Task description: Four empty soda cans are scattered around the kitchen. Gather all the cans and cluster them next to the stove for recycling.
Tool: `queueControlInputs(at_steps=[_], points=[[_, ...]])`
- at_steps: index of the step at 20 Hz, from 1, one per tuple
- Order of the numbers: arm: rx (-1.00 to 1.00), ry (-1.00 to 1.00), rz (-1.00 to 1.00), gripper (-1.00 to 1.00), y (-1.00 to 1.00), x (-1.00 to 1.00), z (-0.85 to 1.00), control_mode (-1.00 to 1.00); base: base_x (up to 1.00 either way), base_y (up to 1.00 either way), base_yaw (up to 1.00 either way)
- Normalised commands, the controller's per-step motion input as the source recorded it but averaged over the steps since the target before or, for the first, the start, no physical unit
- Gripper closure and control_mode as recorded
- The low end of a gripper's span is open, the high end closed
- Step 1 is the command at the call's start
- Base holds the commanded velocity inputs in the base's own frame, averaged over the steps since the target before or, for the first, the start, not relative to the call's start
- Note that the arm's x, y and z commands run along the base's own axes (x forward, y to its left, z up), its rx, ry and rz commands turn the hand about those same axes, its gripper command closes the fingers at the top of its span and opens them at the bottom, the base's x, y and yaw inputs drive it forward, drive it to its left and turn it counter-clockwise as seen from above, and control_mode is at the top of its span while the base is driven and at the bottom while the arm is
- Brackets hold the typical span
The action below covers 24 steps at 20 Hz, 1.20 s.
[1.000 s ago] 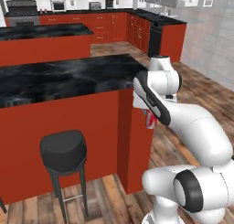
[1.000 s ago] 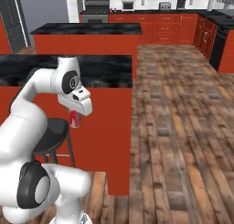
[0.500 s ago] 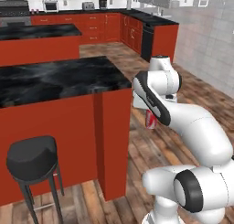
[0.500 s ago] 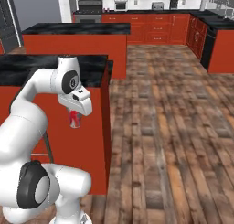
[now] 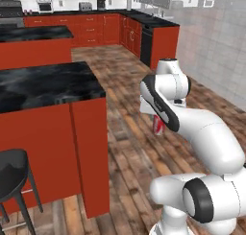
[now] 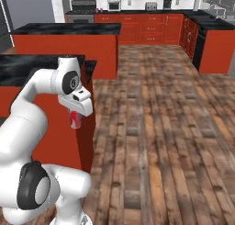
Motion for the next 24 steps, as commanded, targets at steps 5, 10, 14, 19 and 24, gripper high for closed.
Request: queueControlInputs(at_steps=[5,10,14,19,24], points=[[0.0,0.0,0.0,1.0,0.0,0.0,0.0,1.0,0.02,-0.68,0.0],[0.0,0.0,0.0,1.0,0.0,0.0,0.0,1.0,0.05,-0.67,0.0],[0.0,0.0,0.0,1.0,0.0,0.0,0.0,1.0,0.1,-0.66,0.0],[0.0,0.0,0.0,1.0,0.0,0.0,0.0,1.0,0.22,-0.6,0.0],[0.0,0.0,0.0,1.0,0.0,0.0,0.0,1.0,0.3,-0.57,0.0]])
